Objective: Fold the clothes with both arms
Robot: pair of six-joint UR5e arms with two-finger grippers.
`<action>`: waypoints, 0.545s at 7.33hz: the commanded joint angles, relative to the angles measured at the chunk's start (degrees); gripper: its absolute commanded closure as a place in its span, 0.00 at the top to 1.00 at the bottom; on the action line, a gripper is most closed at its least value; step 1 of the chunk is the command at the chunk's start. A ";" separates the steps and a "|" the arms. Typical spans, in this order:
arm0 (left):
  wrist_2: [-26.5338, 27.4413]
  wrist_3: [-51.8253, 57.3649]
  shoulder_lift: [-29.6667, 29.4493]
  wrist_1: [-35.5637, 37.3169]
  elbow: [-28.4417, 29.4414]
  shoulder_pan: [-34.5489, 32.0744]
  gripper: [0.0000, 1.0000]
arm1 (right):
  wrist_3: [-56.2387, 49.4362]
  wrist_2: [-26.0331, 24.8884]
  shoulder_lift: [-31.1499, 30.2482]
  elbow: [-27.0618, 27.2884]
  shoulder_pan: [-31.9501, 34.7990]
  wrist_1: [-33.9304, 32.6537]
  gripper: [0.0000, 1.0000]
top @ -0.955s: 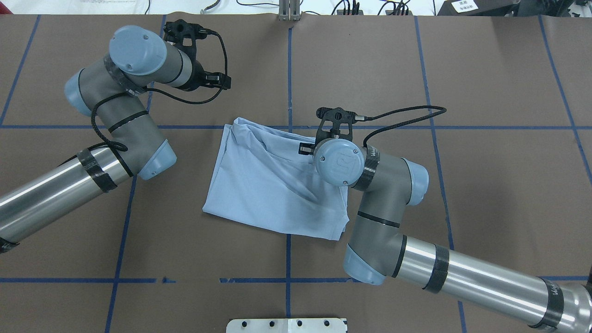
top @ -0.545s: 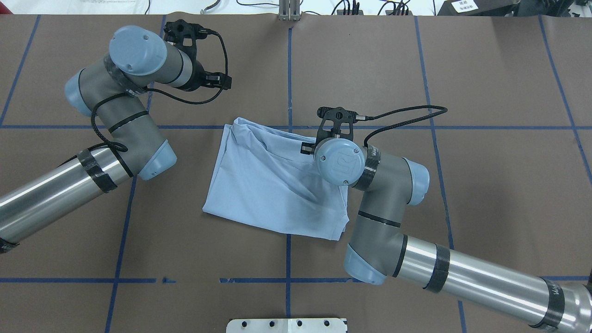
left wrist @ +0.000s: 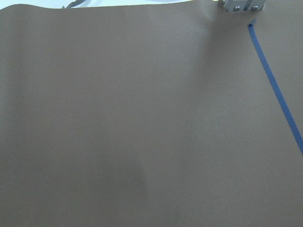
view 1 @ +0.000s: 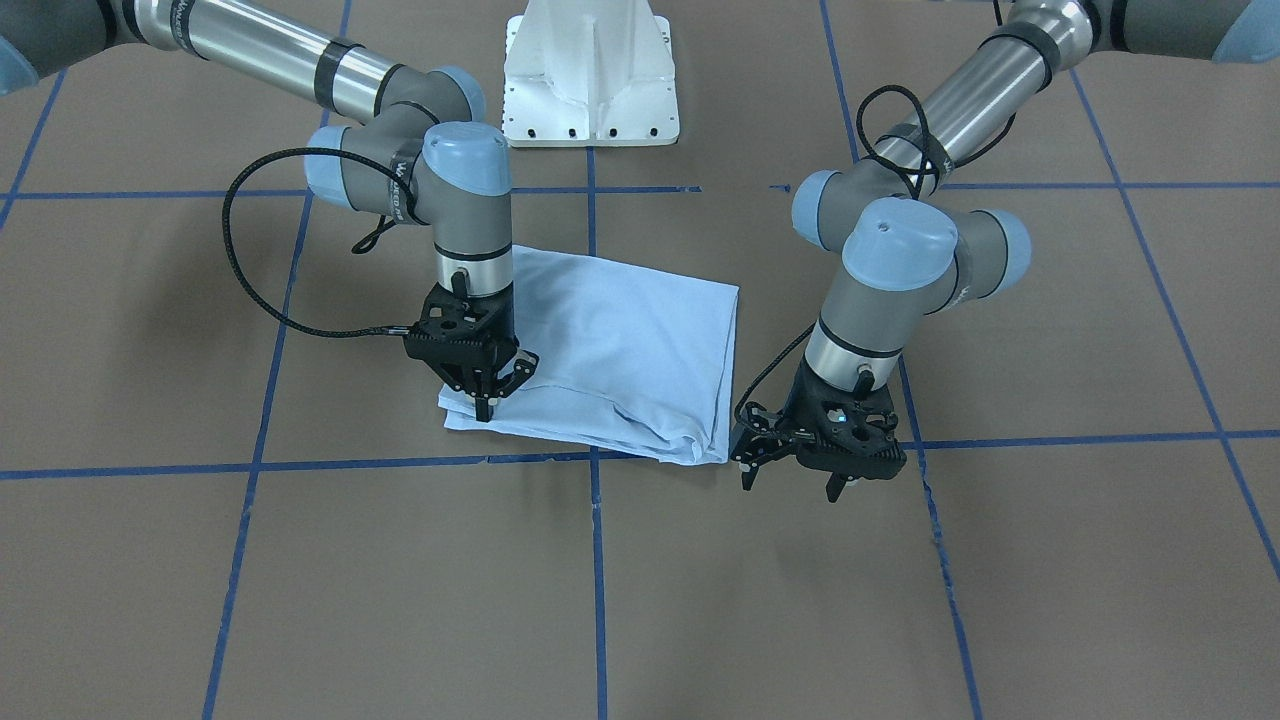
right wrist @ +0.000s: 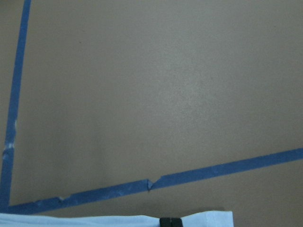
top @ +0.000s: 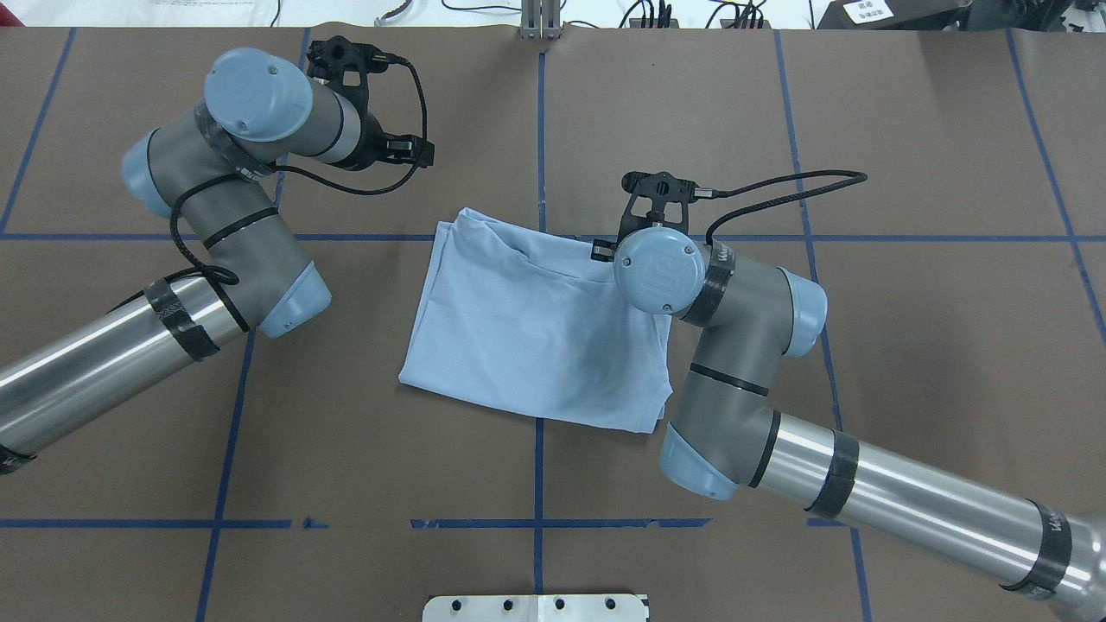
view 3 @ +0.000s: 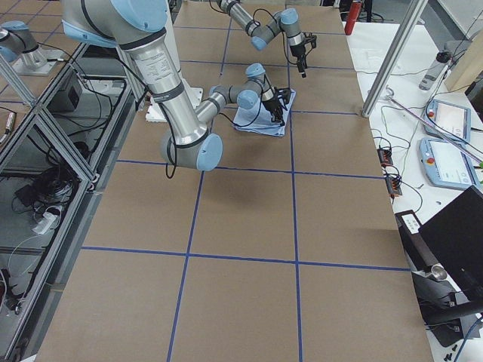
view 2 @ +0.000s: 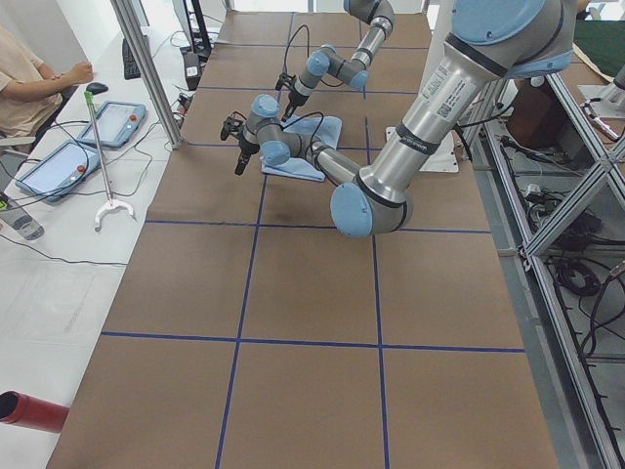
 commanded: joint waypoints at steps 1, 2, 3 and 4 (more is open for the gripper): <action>0.00 -0.01 0.06 0.00 -0.01 0.15 1.00 | -1.56 -0.70 -0.06 -0.49 1.39 -0.53 0.00; 0.00 -0.01 0.23 0.00 -0.10 0.15 1.00 | -3.66 -0.61 -0.15 -0.58 2.27 -0.53 0.00; 0.00 -0.01 0.24 0.00 -0.19 0.15 1.00 | -5.07 -0.61 -0.24 -0.58 2.63 -0.35 0.00; 0.00 0.08 0.32 0.00 -0.71 0.15 1.00 | -5.44 -0.44 -0.24 -0.67 3.07 -0.52 0.60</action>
